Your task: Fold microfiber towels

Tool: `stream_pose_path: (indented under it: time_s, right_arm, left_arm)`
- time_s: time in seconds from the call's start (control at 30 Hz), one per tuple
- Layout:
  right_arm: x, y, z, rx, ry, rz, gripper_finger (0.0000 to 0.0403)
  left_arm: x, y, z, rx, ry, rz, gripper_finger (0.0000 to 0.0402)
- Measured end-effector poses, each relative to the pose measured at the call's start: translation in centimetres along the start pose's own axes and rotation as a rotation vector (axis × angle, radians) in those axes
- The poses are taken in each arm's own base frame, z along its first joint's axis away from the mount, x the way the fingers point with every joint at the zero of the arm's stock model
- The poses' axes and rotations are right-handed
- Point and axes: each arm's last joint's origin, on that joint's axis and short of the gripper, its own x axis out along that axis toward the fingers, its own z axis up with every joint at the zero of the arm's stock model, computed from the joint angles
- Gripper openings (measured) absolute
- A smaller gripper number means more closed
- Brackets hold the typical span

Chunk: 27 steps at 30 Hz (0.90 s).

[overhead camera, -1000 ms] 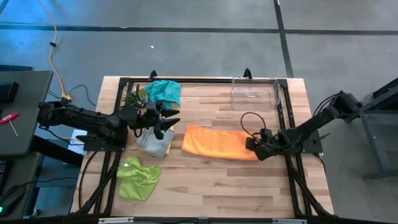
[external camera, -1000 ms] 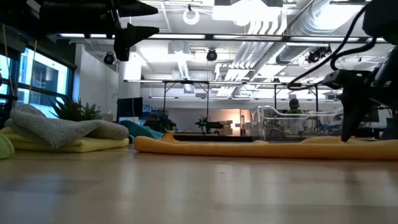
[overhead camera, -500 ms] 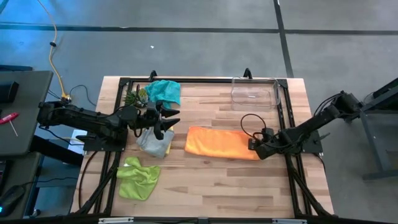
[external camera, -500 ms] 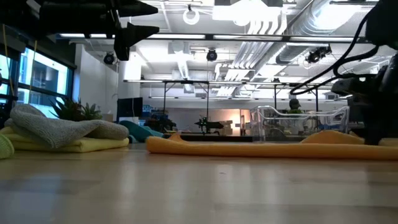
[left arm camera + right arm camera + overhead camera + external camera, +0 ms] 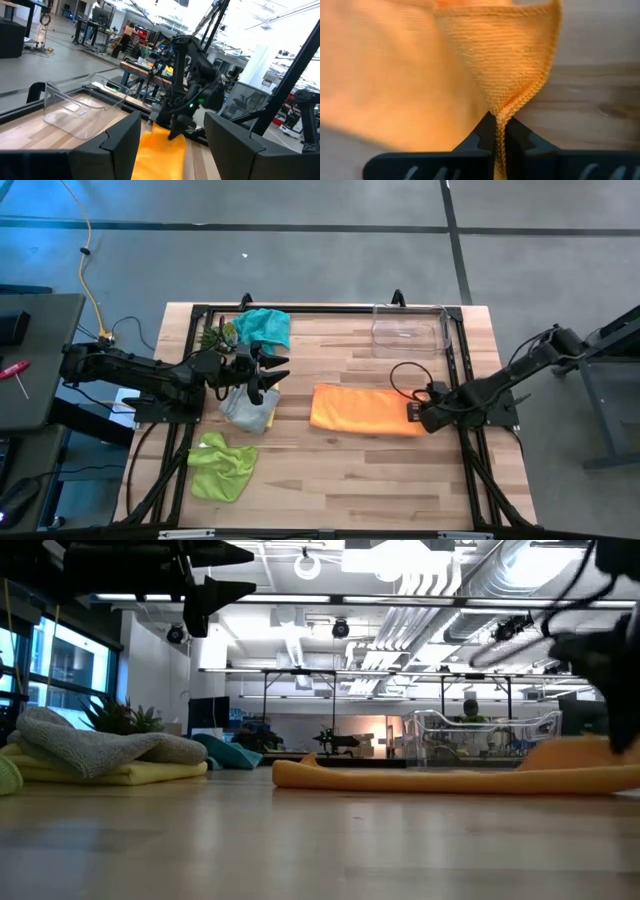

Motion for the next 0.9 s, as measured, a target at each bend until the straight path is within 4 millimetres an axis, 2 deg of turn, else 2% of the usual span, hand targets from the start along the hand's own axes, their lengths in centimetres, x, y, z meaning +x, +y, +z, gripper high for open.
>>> stream_pose_path:
  time_s: [0.17,0.3,0.57,0.73,0.9]
  right_arm:
    - [-2.9,2.3,0.2,-0.04,-0.054,0.129,0.0001]
    - [-3.5,3.7,0.0,-0.023,-0.112,0.188,0.0001]
    - [-1.1,7.5,-0.6,0.026,-0.161,0.308,0.0]
    - [0.5,9.9,0.1,0.052,-0.201,0.403,0.0]
    - [1.9,11.4,0.9,0.109,-0.243,0.455,0.0]
  left_arm:
    - [0.0,0.0,0.0,0.0,0.0,0.0,0.0209]
    - [0.0,0.0,0.0,0.0,0.0,0.0,0.0209]
    - [0.0,0.0,0.0,0.001,-0.002,0.001,0.0209]
    - [0.0,-0.1,0.3,-0.002,-0.027,-0.005,0.0209]
    - [0.0,-0.1,0.2,-0.002,-0.025,-0.004,0.0209]
